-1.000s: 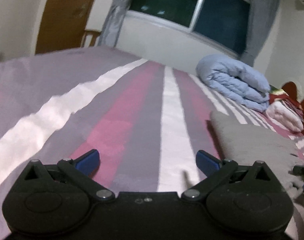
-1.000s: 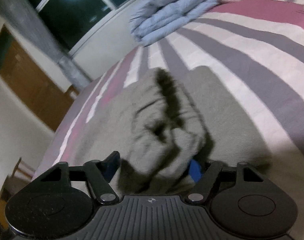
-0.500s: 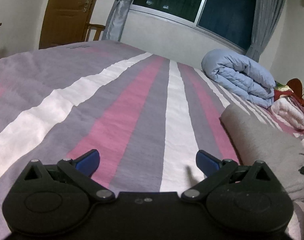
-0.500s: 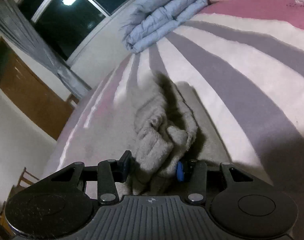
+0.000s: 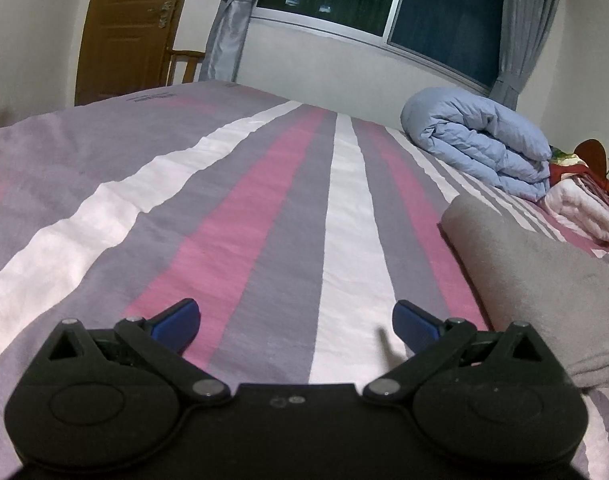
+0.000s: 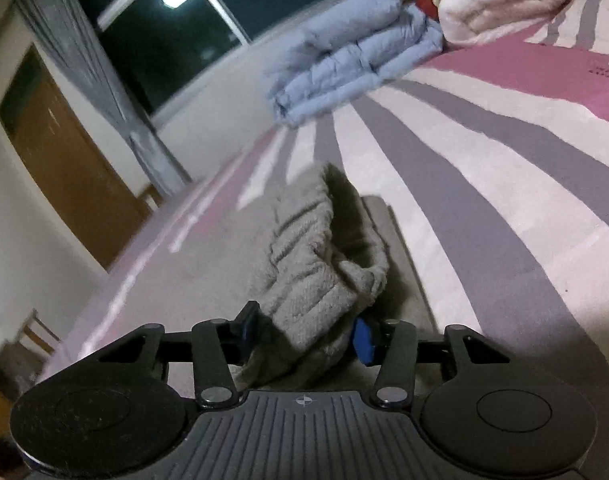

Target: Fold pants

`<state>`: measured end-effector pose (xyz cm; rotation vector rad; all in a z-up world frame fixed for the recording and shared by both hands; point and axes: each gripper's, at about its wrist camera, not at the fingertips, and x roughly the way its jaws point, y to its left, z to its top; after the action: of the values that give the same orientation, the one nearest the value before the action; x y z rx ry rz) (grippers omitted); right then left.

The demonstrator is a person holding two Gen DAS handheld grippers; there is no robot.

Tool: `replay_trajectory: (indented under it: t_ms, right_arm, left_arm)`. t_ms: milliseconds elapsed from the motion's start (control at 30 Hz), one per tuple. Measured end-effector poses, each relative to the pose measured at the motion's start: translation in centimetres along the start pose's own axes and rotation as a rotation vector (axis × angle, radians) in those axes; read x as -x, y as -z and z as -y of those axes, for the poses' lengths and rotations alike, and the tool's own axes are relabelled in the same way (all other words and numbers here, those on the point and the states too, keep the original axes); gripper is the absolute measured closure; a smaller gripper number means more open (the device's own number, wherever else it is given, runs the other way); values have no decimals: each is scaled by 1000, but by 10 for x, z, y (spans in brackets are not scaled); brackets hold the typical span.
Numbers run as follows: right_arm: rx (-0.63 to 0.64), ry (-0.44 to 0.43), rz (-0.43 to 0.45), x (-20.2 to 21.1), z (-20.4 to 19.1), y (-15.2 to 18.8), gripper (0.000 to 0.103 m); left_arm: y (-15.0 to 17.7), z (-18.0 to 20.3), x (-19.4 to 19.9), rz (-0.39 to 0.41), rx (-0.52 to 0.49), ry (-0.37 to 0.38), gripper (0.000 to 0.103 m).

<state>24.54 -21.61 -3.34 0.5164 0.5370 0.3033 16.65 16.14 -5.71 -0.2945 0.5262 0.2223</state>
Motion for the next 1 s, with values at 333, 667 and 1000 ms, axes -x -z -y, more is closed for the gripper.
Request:
replay_trajectory:
  t_ms: [333,667,1000]
  right_arm:
    - [87,31,214,66,-11,-12,41]
    - [244,166,5,2,-27,7,41]
    - [56,148,230,81,21,20,19]
  left_arm:
    - [1,-2,2,2,26,4,6]
    - [1,8,7,9,-7,20,6]
    - [0,12,5,8,-17,25,6]
